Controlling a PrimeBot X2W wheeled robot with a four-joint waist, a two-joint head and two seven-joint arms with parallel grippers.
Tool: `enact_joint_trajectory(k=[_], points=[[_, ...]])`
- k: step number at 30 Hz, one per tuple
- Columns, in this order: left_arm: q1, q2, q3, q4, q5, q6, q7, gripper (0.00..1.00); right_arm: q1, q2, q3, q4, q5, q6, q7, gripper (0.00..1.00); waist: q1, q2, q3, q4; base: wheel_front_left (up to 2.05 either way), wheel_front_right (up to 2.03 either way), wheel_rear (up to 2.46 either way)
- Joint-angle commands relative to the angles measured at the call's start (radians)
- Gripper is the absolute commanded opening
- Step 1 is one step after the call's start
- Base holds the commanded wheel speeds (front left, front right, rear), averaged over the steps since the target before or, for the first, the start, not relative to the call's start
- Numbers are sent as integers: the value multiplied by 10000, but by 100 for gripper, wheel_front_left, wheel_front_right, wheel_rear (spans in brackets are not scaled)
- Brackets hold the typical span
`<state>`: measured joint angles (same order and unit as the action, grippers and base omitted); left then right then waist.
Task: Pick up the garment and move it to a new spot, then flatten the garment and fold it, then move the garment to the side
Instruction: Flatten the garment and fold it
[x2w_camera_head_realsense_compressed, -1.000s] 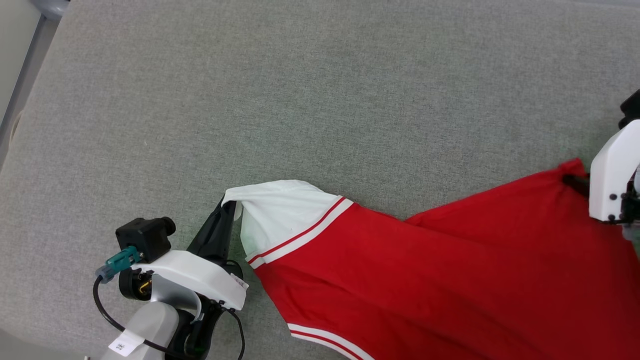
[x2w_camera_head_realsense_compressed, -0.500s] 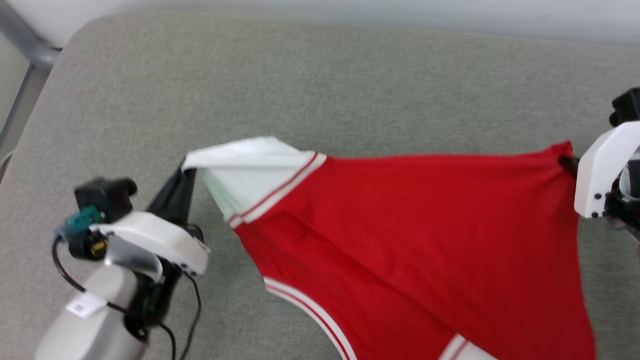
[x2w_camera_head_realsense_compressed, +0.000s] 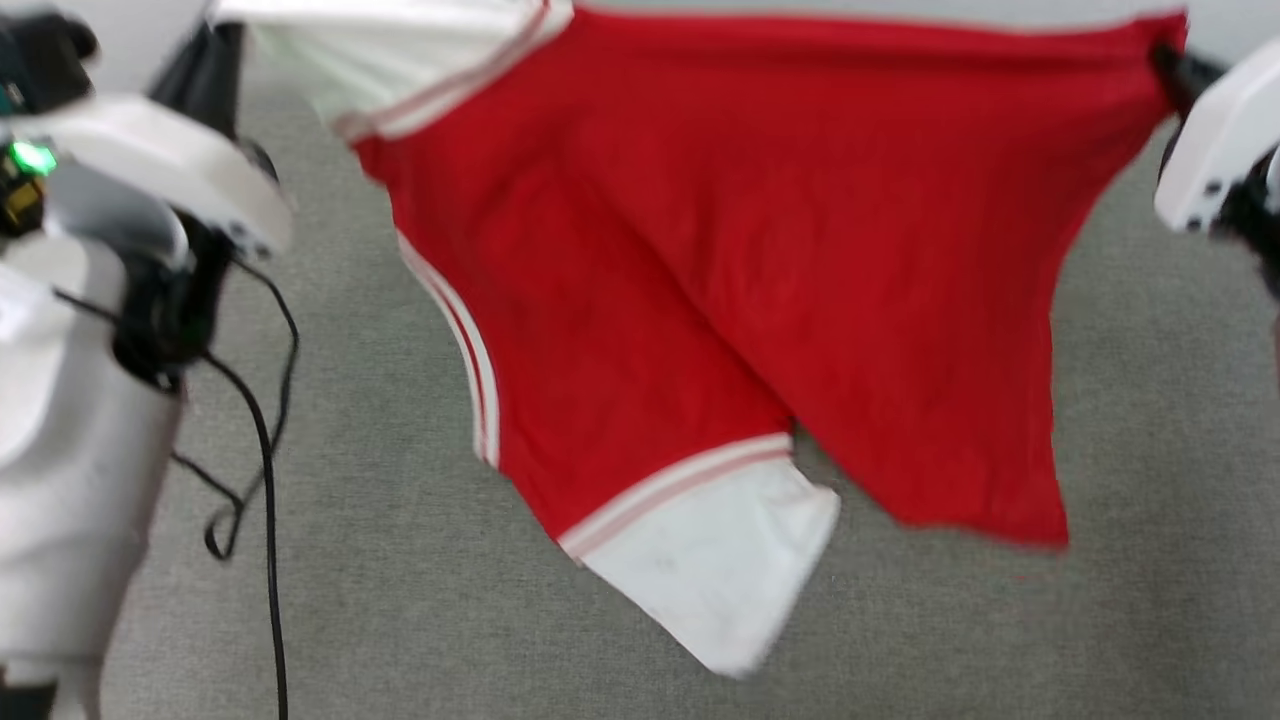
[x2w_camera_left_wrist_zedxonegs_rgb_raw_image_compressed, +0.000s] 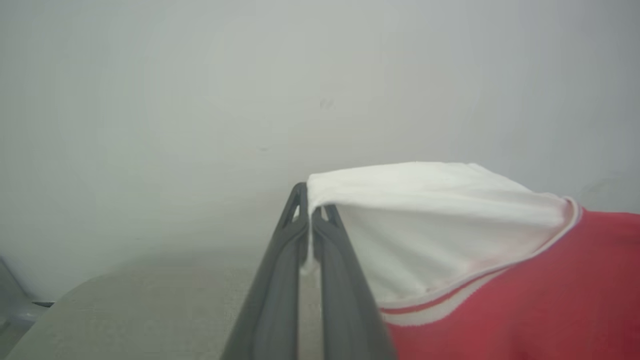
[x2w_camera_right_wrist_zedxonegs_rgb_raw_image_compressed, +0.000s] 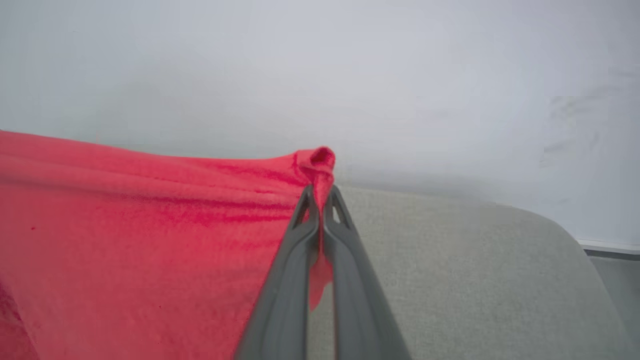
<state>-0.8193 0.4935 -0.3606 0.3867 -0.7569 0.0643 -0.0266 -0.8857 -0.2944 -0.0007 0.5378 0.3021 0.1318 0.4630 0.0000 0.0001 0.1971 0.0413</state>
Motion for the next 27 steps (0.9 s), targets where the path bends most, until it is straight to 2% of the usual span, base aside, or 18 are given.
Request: enact_joint_trajectory(k=[1, 12, 13, 16, 21, 27], points=[[-699, 71, 31, 414, 191, -44, -39, 0, -544, 83, -108, 203, -193, -20, -255, 0, 0, -1, 123, -114, 0, 0, 0], [-5306, 116, -175, 2687, 1237, -651, -671, 0, -4184, 292, -829, 1012, -1156, -22, -1763, 0, 0, -1, 1513, -162, 0, 0, 0], [-6442, 153, -153, 3189, 1323, -872, -778, 0, -5134, 299, -931, 1104, -1512, -22, -1937, 0, 0, -1, 2052, -108, 0, 0, 0], [-7446, 252, -180, 3661, 1441, -1041, -791, 0, -6041, 352, -1069, 1143, -1827, -22, -2033, 0, 0, -1, 2669, -49, 0, 0, 0], [-8558, 300, -131, 4375, 1446, -1280, -941, 0, -7143, 624, -1193, 1374, -2255, -23, -2252, 0, 0, -1, 3587, -10, 0, 0, 0], [-8791, 253, -146, 5279, 1264, -1565, -1226, 0, -7553, 1058, -1015, 1985, -2564, -22, -2517, 0, 0, -1, 4387, 21, 0, 0, 0]])
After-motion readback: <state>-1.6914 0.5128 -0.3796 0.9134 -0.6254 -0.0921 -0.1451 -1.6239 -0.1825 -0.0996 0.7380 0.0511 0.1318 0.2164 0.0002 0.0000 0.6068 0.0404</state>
